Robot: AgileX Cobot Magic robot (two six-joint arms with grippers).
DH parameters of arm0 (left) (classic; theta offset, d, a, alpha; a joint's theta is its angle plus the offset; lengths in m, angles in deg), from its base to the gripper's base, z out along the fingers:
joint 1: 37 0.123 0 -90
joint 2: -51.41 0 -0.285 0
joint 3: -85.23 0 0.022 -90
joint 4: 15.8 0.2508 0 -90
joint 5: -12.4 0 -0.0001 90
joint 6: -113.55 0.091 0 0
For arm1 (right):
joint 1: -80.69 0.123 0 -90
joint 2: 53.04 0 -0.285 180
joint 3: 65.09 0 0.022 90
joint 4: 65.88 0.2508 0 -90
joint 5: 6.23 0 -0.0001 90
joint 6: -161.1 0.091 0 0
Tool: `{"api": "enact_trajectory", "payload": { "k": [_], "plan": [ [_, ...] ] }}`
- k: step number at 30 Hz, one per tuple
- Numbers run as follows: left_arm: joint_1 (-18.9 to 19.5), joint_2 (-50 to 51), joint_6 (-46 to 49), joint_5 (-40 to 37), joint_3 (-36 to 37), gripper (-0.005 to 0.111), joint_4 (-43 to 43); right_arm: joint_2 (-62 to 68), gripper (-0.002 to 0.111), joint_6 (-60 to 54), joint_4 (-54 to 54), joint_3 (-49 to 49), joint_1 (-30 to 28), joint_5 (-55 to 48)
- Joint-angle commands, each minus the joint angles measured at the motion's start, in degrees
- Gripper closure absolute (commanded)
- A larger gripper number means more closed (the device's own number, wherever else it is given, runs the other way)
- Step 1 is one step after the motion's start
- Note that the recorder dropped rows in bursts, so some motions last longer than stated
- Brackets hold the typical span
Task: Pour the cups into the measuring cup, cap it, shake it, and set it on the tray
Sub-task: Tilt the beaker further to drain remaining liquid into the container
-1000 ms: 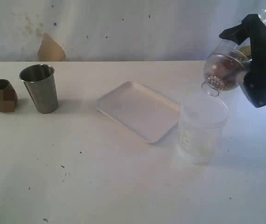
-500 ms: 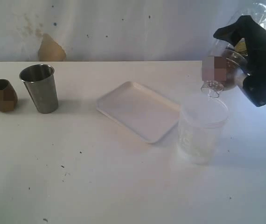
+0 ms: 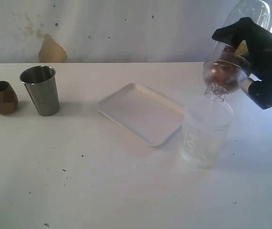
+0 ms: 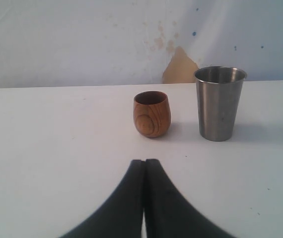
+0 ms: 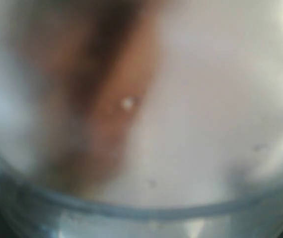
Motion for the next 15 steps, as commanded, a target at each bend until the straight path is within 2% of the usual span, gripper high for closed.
{"api": "enact_trajectory", "payload": {
  "k": [1,15],
  "plan": [
    [-0.11,-0.22,-0.16,0.06,0.25,0.107,-0.39,-0.29,0.108,-0.6,1.16,0.7,-0.13,0.67],
    [-0.11,-0.22,-0.16,0.06,0.25,0.107,-0.39,-0.29,0.108,-2.09,1.16,0.7,-0.13,0.92]
  ]
}}
